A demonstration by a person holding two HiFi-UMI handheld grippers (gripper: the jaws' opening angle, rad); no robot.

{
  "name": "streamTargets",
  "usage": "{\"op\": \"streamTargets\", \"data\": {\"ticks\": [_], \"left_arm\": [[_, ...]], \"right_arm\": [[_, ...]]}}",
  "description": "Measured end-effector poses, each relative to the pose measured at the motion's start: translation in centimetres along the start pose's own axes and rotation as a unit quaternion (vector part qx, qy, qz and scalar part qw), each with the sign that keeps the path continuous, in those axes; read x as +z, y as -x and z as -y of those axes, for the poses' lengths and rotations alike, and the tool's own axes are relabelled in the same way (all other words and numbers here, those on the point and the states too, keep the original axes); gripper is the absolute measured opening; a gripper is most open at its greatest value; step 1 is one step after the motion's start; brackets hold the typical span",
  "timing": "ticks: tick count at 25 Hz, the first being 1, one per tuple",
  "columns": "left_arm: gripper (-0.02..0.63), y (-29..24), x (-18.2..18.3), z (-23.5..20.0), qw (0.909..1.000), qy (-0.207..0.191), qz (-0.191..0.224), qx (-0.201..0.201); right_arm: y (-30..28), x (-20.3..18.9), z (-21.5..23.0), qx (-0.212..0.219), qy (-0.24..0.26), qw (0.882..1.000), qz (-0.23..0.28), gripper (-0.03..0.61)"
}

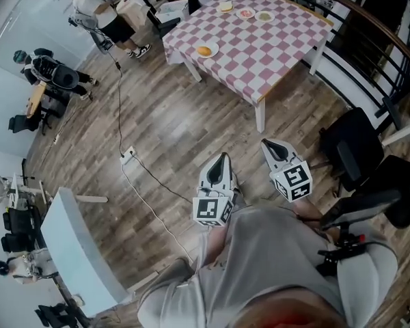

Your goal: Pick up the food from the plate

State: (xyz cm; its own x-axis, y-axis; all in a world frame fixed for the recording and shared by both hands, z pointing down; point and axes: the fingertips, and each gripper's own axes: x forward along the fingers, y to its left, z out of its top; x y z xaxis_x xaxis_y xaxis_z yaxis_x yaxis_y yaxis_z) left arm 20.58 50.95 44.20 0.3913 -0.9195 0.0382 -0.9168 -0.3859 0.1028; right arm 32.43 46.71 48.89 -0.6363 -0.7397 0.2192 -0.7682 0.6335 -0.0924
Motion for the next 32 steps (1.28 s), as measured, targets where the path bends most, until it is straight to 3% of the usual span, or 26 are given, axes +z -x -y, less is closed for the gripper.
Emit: {"op": "streamTargets", "data": {"ticks": [8,17,26,32], "left_arm": [[0.008,-4.1,0.9,-6.7,0.9998,0.008,0.009,-0.013],[0.008,-6.7,3.0,-16.0,0.9989,0.011,0.013,-0.044],[0.008,-7.8,1.9,-23.0,0.9968,0.015,0.006,-0.079],[0.008,-7.5,1.0,-26.0,0.9967,0.023,-0.001,-0.078]], "right_arm": [[-6.6,3.1,1.0,-0.027,0.012,0.999,0.011,0.016],[-15.4,7.0,-2.2,-0.042,0.023,0.999,0.006,0.017],[-20.9,6.8,-5.5,-0.072,0.023,0.997,-0.003,0.015],[-22.2,6.9,-6.1,-0.087,0.034,0.995,-0.018,0.017]]}}
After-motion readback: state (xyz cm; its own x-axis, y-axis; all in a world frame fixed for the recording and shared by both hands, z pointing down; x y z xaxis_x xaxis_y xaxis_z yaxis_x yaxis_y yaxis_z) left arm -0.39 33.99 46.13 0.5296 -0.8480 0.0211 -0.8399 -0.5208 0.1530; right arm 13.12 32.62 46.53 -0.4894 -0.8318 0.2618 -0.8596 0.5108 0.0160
